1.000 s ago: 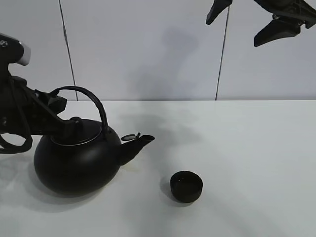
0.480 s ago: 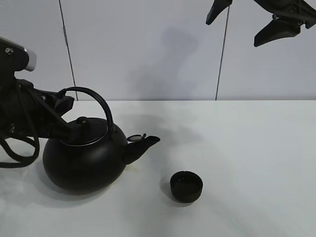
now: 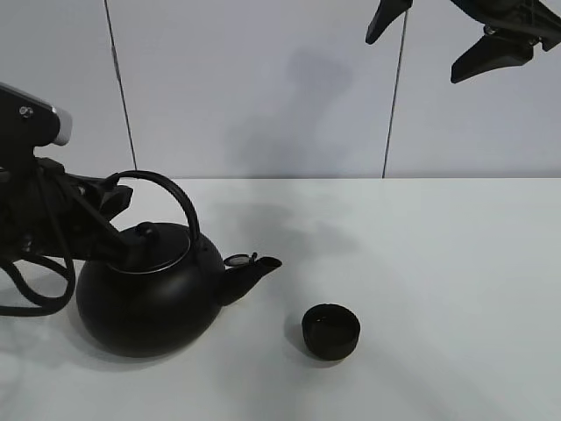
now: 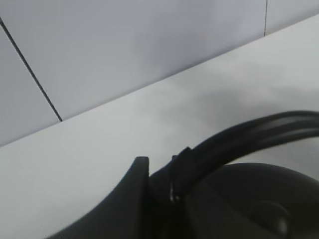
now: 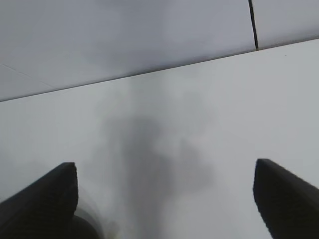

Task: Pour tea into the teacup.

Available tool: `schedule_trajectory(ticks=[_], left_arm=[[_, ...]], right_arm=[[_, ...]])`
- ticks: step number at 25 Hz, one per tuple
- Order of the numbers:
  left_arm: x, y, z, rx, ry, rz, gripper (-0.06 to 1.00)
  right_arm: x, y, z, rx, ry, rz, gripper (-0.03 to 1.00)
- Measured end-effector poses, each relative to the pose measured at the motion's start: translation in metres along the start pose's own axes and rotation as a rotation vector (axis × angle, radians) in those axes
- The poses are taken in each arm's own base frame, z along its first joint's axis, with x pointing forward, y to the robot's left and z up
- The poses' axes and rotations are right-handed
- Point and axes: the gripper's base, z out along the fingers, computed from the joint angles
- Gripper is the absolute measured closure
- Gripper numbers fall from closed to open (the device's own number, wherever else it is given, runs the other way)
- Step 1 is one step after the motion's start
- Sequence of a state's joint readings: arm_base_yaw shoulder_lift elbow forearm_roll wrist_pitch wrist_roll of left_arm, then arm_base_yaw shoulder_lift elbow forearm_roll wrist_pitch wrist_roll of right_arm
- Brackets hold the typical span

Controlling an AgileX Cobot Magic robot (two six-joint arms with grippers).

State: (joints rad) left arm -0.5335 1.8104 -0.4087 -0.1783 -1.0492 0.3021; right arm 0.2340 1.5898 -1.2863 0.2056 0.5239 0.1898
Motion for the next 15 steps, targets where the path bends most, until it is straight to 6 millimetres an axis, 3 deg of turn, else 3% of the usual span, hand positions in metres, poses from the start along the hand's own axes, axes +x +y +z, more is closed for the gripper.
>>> schedule_trajectory(ticks=[15], left_arm=[[0.0029, -0.0035, -0.0036, 0.034, -0.017, -0.013, 0.83]], right_arm=[[0.0, 0.0, 0.0, 0.0, 0.0, 0.0, 0.31]])
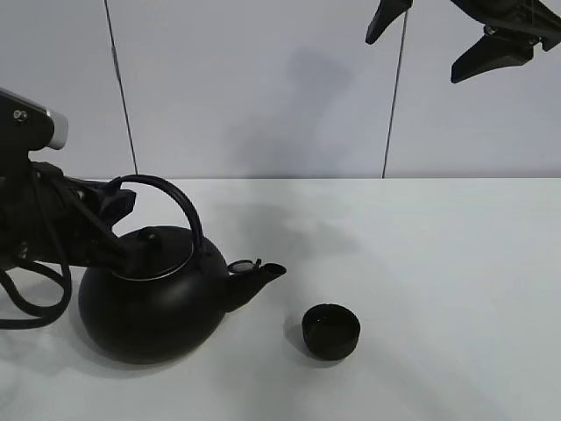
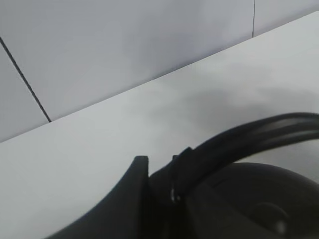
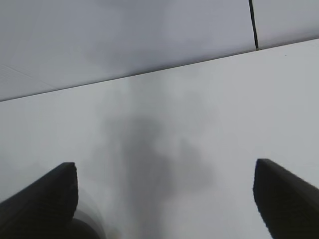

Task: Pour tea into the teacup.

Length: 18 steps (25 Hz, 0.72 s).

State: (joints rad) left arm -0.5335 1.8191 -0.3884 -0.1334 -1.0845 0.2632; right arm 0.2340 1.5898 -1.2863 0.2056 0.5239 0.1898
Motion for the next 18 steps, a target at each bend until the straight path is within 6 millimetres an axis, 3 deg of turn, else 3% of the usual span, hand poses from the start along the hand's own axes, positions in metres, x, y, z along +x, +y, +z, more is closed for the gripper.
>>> schedule_trajectory(ticks=[18], left_arm=[[-0.006, -0.002, -0.013, 0.046, -0.054, -0.082, 0.62]], right_arm=[[0.0, 0.0, 0.0, 0.0, 0.0, 0.0, 0.31]])
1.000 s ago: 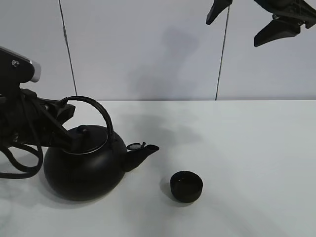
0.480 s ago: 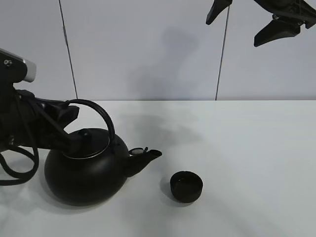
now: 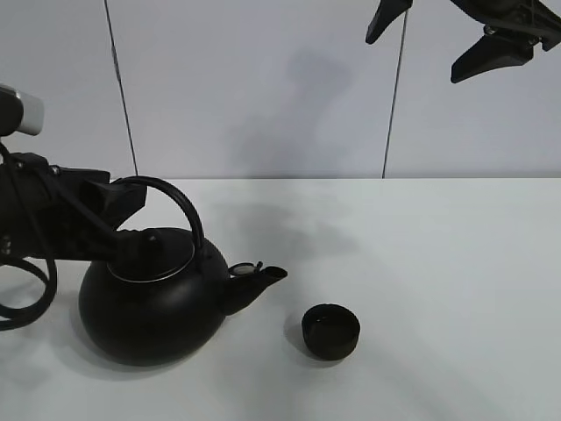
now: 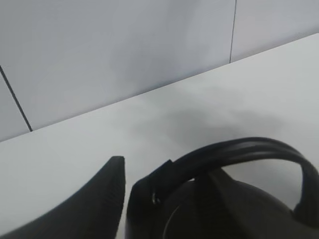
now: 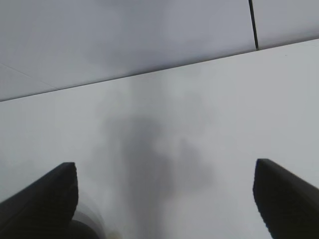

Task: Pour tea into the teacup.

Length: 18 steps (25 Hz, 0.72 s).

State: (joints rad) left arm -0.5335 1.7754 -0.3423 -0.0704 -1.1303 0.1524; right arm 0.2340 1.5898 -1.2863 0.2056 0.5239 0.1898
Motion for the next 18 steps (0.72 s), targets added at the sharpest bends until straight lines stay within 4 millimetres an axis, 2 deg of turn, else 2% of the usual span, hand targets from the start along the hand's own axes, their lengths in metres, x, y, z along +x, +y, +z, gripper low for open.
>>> schedule_trajectory(ticks=[5, 18], left_arm=[[-0.003, -0.001, -0.012, 0.021, -0.009, 0.002, 0.61], [0.001, -0.004, -0.026, 0.063, -0.01, -0.061, 0.55]], right_arm=[[0.0, 0.0, 0.0, 0.0, 0.0, 0.0, 0.31], [0.0, 0.0, 0.0, 0.0, 0.0, 0.0, 0.31]])
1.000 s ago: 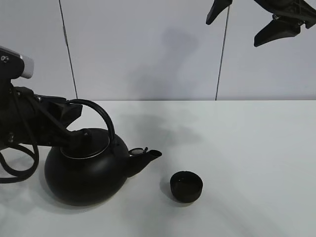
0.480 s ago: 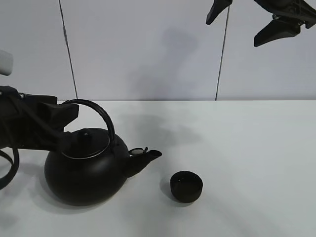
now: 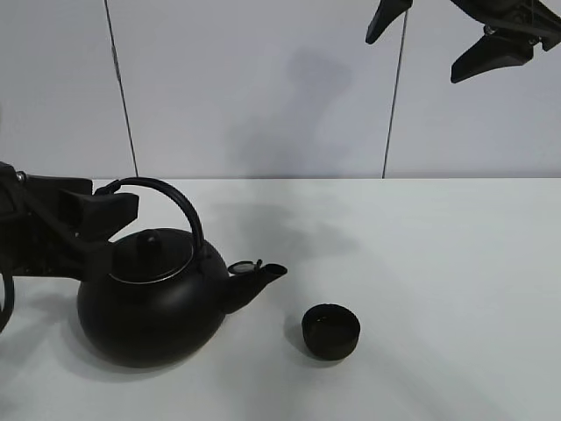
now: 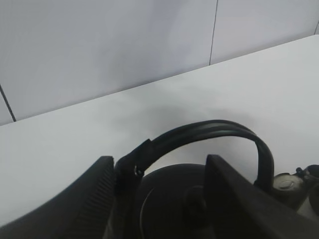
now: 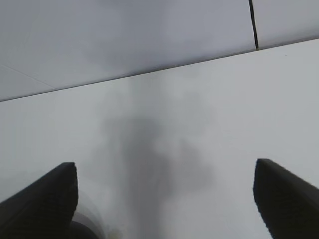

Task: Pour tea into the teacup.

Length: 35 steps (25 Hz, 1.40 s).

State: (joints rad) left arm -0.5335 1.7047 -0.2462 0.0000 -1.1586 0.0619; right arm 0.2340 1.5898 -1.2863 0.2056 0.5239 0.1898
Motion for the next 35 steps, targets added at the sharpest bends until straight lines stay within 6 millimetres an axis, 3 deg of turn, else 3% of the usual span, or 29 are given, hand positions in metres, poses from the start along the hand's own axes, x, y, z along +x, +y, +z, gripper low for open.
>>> schedule_trajectory(ticks=[5, 11, 15, 18, 22, 27, 32, 35], left_arm=[[-0.002, -0.001, -0.006, 0.016, -0.005, 0.006, 0.52], [-0.008, 0.0, -0.013, 0.008, -0.03, 0.001, 0.38], [-0.022, -0.001, -0.017, 0.025, -0.069, -0.014, 0.32], [-0.038, -0.002, -0.016, 0.05, -0.006, -0.021, 0.31], [-0.08, 0.001, -0.014, 0.042, 0.101, -0.049, 0.28], [-0.148, 0.011, -0.009, -0.016, 0.384, -0.093, 0.26], [-0.214, 0.017, -0.015, -0.028, 0.481, -0.165, 0.26], [-0.234, 0.021, -0.006, -0.004, 0.579, -0.224, 0.26]], right_arm=[[0.0, 0.0, 0.0, 0.0, 0.0, 0.0, 0.31], [0.0, 0.0, 0.0, 0.0, 0.0, 0.0, 0.31], [0.0, 0.0, 0.0, 0.0, 0.0, 0.0, 0.31], [0.0, 0.0, 0.0, 0.0, -0.002, 0.0, 0.31], [-0.001, 0.0, 0.0, -0.002, -0.008, 0.0, 0.31], [-0.001, 0.0, 0.0, -0.003, -0.015, 0.0, 0.31], [-0.002, 0.0, 0.0, -0.003, -0.017, 0.0, 0.31], [-0.002, 0.0, 0.0, -0.004, -0.018, 0.0, 0.31]])
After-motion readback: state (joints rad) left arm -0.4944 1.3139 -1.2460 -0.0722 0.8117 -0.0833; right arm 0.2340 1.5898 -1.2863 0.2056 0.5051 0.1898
